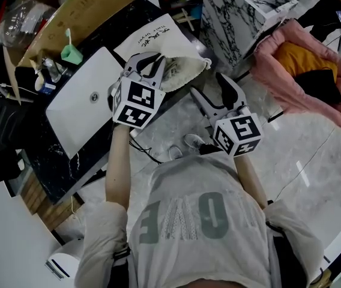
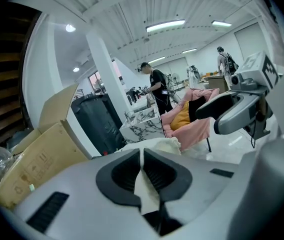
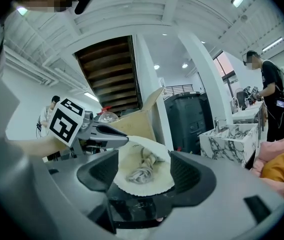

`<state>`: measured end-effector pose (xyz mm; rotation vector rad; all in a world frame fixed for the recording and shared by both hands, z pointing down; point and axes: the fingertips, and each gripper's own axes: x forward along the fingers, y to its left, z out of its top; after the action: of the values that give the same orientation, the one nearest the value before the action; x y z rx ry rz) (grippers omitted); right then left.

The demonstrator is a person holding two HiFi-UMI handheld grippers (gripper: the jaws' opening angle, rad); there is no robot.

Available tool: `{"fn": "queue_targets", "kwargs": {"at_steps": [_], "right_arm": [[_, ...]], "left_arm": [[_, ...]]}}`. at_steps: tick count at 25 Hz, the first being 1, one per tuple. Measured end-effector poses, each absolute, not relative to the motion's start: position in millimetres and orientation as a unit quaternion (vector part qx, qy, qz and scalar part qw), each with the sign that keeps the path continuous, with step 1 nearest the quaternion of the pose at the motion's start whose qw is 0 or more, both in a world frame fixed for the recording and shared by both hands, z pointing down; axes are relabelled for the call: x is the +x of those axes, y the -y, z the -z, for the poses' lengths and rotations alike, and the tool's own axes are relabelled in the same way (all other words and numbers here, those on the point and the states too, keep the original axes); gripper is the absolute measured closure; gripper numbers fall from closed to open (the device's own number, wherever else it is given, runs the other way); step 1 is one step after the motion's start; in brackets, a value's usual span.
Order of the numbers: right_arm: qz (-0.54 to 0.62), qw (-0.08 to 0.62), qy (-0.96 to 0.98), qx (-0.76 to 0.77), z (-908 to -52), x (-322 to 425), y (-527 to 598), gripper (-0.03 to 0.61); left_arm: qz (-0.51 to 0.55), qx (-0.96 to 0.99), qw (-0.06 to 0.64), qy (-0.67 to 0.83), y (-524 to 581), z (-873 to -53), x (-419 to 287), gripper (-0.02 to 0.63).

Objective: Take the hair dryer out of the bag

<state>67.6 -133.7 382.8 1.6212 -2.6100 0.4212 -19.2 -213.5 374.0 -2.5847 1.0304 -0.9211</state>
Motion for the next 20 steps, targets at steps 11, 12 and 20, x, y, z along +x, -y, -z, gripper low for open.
{"fn": "queue_targets", "kwargs": {"at_steps": [11,12,20], "right_arm": [[-0.229,0.008,0.861,0.454,-393.2,31.7,147.4,0.245],[-0.245,0.009,0.860,0.448,-395.8,26.0,152.4,0.245],[-0.281,0.081,0.853,0.432,-428.6,-9.9,193.0,0.245]], "left_arm": [[0.309,-0.877,0.104,-0.353,216.7,-369.8,-20.6,0.568],[0.310,-0.876,0.104,-0.355,217.0,-368.9,-21.2,0.569],[0.309,-0.873,0.106,-0.361,219.7,-365.4,-24.4,0.571]]}}
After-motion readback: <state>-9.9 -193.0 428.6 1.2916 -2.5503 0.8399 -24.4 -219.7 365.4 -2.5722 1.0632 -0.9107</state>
